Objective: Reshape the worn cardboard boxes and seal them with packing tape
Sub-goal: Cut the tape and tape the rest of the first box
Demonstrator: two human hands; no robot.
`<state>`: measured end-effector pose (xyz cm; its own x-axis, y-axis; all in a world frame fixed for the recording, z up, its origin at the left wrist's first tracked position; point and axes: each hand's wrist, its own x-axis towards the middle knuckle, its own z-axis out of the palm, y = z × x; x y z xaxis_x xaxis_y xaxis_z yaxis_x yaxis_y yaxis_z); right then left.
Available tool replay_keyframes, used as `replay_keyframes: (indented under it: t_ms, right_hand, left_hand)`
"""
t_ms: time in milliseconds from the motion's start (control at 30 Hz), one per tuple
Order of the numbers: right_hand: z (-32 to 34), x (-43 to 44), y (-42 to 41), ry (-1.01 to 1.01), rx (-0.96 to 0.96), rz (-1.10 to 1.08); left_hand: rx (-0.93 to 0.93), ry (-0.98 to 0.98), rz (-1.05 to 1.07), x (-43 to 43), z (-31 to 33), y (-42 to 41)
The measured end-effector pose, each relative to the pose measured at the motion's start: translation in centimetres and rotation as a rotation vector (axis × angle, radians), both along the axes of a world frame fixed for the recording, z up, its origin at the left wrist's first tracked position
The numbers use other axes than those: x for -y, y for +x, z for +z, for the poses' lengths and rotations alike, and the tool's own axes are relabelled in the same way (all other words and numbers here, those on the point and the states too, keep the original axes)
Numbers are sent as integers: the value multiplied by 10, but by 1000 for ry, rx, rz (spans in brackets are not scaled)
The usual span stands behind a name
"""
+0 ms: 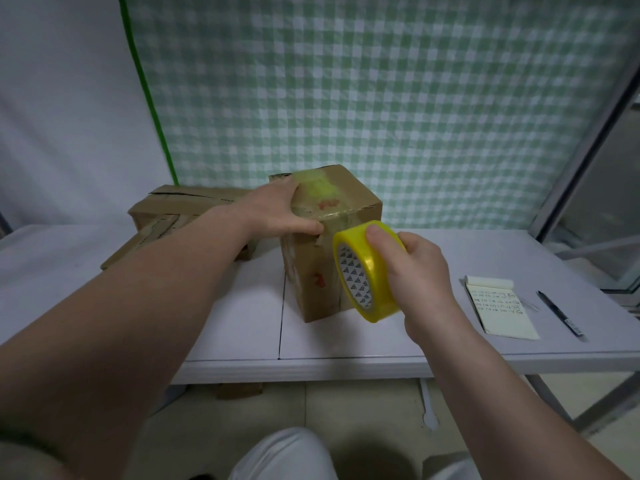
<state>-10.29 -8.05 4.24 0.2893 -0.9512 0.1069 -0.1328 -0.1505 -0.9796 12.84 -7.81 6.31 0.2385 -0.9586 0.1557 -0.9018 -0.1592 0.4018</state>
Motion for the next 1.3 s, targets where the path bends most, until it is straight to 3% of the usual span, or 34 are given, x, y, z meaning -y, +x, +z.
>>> replay_keyframes:
  t_ms: [567,733,1067,1167,1300]
  right_hand:
    - [-36,-6,-22,-112,-127,-58]
    - [-68,-4,-25,-1,-196,-71]
    - [-85,3,-15,2,-221,-94]
    - [-87,4,-13,-11,-243,-94]
    - [-92,2,-8,-13,-267,-83]
  left_hand:
    - [16,30,12,-8,10,-23]
    - [4,50,17,-7,13,-30]
    - [-277,350,-37,2,37,-16]
    - [-316,309,46,9,46,-12]
    - [-29,183,198,32,38,-18]
